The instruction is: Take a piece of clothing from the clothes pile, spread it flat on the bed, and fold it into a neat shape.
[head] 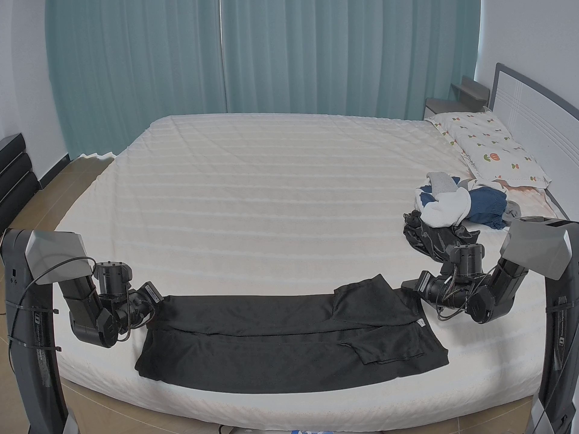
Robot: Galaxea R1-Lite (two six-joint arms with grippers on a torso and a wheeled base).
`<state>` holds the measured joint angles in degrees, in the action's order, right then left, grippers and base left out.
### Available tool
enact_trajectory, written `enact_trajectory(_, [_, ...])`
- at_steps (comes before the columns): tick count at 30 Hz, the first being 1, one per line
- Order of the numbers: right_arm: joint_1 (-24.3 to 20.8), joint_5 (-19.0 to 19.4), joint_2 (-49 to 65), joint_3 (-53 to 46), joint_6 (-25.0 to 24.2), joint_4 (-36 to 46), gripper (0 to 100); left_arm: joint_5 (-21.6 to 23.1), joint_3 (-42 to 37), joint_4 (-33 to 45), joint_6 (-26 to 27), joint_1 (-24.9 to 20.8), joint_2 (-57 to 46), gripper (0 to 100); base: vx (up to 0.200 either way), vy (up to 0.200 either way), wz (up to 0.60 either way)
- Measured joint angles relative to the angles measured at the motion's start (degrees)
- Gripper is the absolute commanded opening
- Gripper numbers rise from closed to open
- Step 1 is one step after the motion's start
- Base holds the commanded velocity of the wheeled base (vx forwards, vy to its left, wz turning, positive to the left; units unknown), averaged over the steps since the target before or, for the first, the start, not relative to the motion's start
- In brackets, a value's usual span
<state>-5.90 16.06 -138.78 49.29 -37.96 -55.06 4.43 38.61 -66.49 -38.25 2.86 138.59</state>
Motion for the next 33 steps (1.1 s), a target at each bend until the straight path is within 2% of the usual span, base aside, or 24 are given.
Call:
enact_trajectory(22, [1.6, -0.1, -1.0, 1.6, -0.2, 0.0, 0, -1.5, -1.6, 0.0, -0.4, 0.7, -0.4, 0, 0.000, 0.000, 0.00])
enact_trajectory(23, [1.7, -0.1, -1.0, 1.6, -0.2, 0.0, 0, -1.5, -1.7, 0.0, -0.4, 0.7, -0.4, 100, 0.000, 0.000, 0.00])
enact_trajectory(25, [1.7, -0.2, -1.1, 1.3, 0.0, 0.0, 0, -1.5, -1.9, 0.0, -0.4, 0.7, -0.4, 100, 0.000, 0.000, 0.00])
enact_trajectory(26, [1.7, -0.2, -1.1, 1.2, 0.1, 0.0, 100, -1.5, -2.1, 0.0, -0.4, 0.7, -0.4, 100, 0.000, 0.000, 0.00])
enact_trajectory(33, [1.7, -0.3, -0.7, -0.2, 0.7, -0.2, 100, -1.5, -2.3, 0.0, -0.4, 0.6, -0.6, 100, 0.000, 0.000, 0.00])
